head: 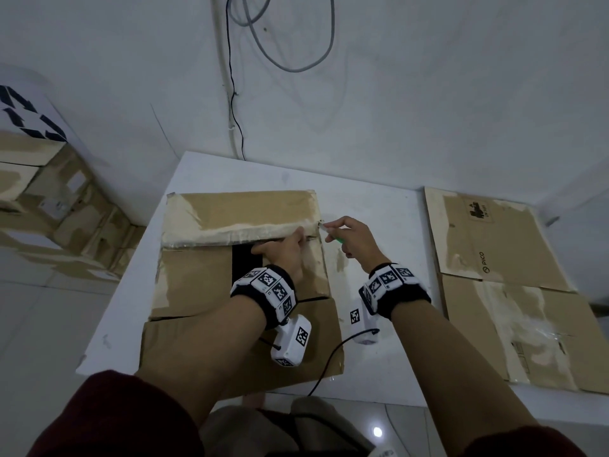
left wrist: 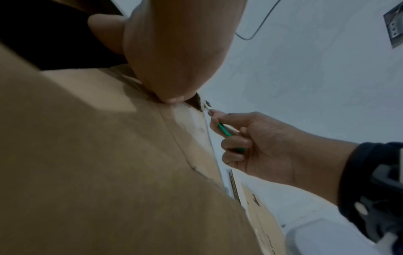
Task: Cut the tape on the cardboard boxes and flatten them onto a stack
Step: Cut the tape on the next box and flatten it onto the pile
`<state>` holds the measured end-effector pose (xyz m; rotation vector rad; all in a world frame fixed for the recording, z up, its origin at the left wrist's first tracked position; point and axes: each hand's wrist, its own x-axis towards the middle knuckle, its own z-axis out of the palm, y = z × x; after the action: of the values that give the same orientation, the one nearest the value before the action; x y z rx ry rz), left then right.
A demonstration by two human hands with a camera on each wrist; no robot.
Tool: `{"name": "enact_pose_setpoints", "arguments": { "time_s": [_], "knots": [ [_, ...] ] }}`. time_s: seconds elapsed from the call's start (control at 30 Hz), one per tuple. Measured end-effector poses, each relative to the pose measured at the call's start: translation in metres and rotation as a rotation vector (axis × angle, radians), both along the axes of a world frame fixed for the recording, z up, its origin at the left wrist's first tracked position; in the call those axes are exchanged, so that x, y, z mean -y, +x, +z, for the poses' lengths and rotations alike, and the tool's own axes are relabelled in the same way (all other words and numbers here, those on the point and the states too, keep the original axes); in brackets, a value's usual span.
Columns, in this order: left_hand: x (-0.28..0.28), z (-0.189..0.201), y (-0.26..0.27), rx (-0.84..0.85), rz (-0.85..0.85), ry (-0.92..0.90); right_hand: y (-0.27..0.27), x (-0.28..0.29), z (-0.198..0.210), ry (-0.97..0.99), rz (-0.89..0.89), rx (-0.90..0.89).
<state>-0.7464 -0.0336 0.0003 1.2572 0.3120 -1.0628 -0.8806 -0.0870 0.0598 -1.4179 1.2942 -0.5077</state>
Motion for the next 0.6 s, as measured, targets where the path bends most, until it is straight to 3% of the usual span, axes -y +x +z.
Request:
{"name": "enact_pose_setpoints", "arguments": {
  "time_s": [0.2,0.33,0.53,0.6],
  "knots": [
    [-0.001,-0.003,0.002,0.008,-0.094,-0.017,0.003,0.004,0.005,-0.097,0.09,-0.106],
    [-0.001,-0.007,0.006,0.022,-0.058,-0.011,0.002,0.005,0.005,-0.024,0.072,-0.095],
    [0.009,-0.041,0.005,0.022,-0.217,-0.018,0.002,0.001,0.001,-0.002,0.037,-0.093],
    [0.003,-0.025,0.004,0.01,-0.153,0.004,0.0,0.0,0.002,0.046,0.034,-0.081]
  ]
}}
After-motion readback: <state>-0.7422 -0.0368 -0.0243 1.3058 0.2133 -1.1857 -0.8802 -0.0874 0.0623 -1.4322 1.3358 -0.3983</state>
